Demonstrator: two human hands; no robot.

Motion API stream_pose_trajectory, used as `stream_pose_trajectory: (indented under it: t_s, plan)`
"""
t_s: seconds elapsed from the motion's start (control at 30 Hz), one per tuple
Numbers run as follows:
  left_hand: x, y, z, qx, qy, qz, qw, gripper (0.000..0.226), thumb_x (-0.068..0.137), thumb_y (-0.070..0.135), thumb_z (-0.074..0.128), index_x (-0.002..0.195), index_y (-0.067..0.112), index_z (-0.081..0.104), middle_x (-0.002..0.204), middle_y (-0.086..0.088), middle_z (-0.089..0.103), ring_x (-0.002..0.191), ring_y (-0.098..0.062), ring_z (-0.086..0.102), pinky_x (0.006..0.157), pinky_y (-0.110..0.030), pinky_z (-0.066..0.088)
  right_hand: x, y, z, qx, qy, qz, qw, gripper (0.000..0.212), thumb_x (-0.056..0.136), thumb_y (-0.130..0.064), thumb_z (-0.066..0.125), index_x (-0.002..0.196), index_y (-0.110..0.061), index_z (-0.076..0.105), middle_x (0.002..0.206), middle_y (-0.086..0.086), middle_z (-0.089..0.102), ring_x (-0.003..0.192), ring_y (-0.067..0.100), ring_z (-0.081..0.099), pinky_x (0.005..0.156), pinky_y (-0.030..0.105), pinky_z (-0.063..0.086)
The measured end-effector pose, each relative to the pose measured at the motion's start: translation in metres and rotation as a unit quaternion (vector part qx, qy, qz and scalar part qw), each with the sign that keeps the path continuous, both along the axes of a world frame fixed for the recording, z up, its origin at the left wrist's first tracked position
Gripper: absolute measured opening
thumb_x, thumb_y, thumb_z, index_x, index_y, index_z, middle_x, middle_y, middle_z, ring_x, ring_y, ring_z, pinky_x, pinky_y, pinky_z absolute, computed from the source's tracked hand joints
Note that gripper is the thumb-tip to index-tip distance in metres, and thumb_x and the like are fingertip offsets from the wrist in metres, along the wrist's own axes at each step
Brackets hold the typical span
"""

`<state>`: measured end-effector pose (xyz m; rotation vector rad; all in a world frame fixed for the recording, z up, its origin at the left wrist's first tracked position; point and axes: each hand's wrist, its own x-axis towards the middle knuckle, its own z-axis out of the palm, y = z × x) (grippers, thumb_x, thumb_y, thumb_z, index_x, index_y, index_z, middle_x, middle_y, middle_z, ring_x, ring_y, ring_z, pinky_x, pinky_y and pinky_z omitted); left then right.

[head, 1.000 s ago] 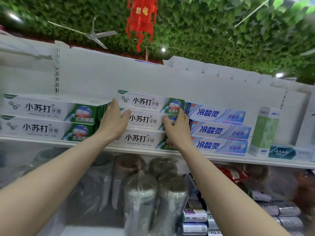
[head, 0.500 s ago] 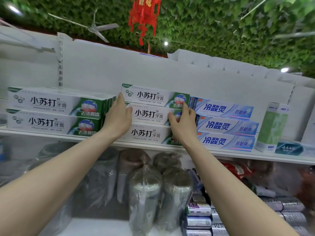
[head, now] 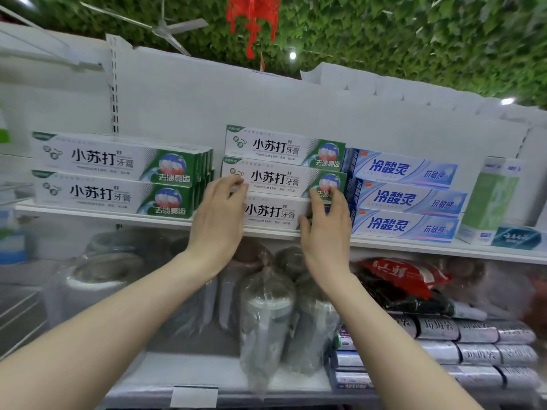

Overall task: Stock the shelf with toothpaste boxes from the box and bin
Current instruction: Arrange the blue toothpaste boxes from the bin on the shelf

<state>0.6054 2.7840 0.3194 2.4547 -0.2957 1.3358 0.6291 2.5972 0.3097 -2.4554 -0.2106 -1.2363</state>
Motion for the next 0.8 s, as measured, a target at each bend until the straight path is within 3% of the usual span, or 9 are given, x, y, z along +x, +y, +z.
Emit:
stream_pose_trajectory:
  t_s: [0.33, 0.5, 0.63, 0.8]
  plan:
    - [-0.002, -0.002, 0.002, 0.012, 0.022, 0.035, 0.999, 0.053, 0.086, -0.005, 0.062, 0.137, 0.005, 0.051, 0.138, -0.011, 0.048, 0.129, -0.026, 0.043, 0.096, -0.041, 0.050, -0.006, -0.003, 0.011, -0.011, 0.038, 0.000, 0.999, 0.055, 0.095, -0.027, 0.058, 0.146, -0.019, 0.038, 0.158, 0.016, 0.020, 0.144, 0.033, 0.022, 0.118, 0.046, 0.021]
    - [-0.018, -0.001, 0.000, 0.036, -0.020, 0.037, 0.998, 0.063, 0.080, -0.014, 0.063, 0.139, 0.003, 0.047, 0.143, -0.012, 0.045, 0.137, -0.027, 0.038, 0.105, -0.034, 0.038, -0.014, -0.004, 0.014, -0.032, -0.001, -0.006, 0.999, 0.060, 0.088, -0.022, 0.067, 0.142, -0.016, 0.043, 0.153, 0.017, 0.031, 0.144, 0.035, 0.024, 0.119, 0.048, 0.019]
    - [-0.041, 0.018, -0.002, 0.006, -0.054, 0.033, 0.998, 0.058, 0.081, -0.012, 0.062, 0.137, -0.002, 0.049, 0.138, -0.017, 0.048, 0.131, -0.031, 0.044, 0.107, -0.038, 0.040, -0.030, 0.022, 0.020, 0.019, -0.026, 0.136, 0.990, 0.058, 0.091, -0.010, 0.056, 0.146, -0.011, 0.038, 0.153, 0.014, 0.032, 0.144, 0.029, 0.026, 0.118, 0.045, 0.025]
    - [-0.064, 0.071, 0.002, -0.073, -0.058, 0.079, 0.993, 0.060, 0.089, 0.000, 0.058, 0.145, 0.004, 0.037, 0.148, -0.014, 0.037, 0.136, -0.026, 0.034, 0.111, -0.032, 0.029, -0.058, 0.078, 0.027, 0.051, 0.049, 0.304, 0.950, 0.056, 0.101, -0.014, 0.044, 0.154, -0.013, 0.026, 0.160, 0.002, 0.027, 0.147, 0.014, 0.023, 0.116, 0.021, 0.014]
